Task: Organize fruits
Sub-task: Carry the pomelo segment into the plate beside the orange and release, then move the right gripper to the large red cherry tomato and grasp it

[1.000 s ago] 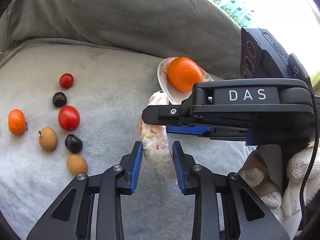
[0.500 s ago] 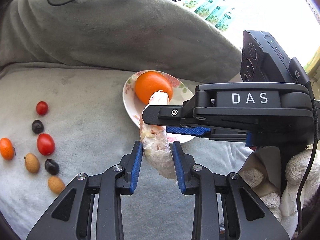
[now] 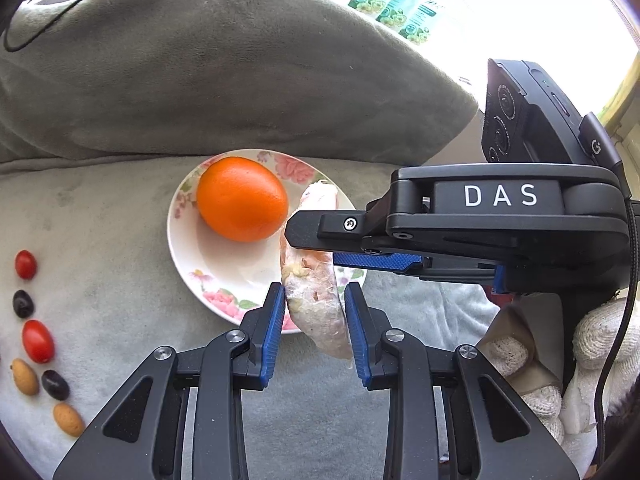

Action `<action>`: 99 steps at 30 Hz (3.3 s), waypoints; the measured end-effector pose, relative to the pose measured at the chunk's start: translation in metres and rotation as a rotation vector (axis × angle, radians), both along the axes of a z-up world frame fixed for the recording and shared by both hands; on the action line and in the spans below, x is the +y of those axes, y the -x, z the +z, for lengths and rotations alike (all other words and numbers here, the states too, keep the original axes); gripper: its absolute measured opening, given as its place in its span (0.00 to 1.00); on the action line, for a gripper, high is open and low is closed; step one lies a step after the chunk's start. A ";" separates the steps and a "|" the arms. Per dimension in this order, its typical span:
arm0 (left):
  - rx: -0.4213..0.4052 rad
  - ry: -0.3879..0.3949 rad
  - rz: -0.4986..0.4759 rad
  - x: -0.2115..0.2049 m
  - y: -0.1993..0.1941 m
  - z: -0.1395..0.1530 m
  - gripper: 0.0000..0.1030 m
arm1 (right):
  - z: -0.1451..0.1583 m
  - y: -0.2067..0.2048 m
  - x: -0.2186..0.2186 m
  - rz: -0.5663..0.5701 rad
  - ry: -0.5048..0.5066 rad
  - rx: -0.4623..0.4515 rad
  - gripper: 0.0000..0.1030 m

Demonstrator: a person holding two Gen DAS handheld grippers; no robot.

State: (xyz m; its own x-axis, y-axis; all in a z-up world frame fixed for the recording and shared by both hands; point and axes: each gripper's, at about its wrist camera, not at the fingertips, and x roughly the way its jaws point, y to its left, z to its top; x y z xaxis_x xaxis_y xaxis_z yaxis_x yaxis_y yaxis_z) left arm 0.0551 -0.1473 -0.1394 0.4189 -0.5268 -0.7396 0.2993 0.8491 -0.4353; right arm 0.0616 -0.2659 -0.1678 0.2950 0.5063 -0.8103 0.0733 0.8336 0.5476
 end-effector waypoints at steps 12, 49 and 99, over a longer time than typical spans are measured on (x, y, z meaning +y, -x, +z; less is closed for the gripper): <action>0.003 -0.010 -0.010 -0.004 0.001 -0.010 0.28 | -0.011 -0.026 -0.031 0.000 0.012 0.005 0.38; -0.058 -0.098 0.068 0.053 0.044 0.046 0.59 | 0.022 -0.018 -0.031 -0.014 0.218 -0.128 0.64; 0.102 -0.141 0.360 0.233 0.105 -0.033 0.34 | -0.035 -0.014 0.208 0.533 0.128 -0.061 0.54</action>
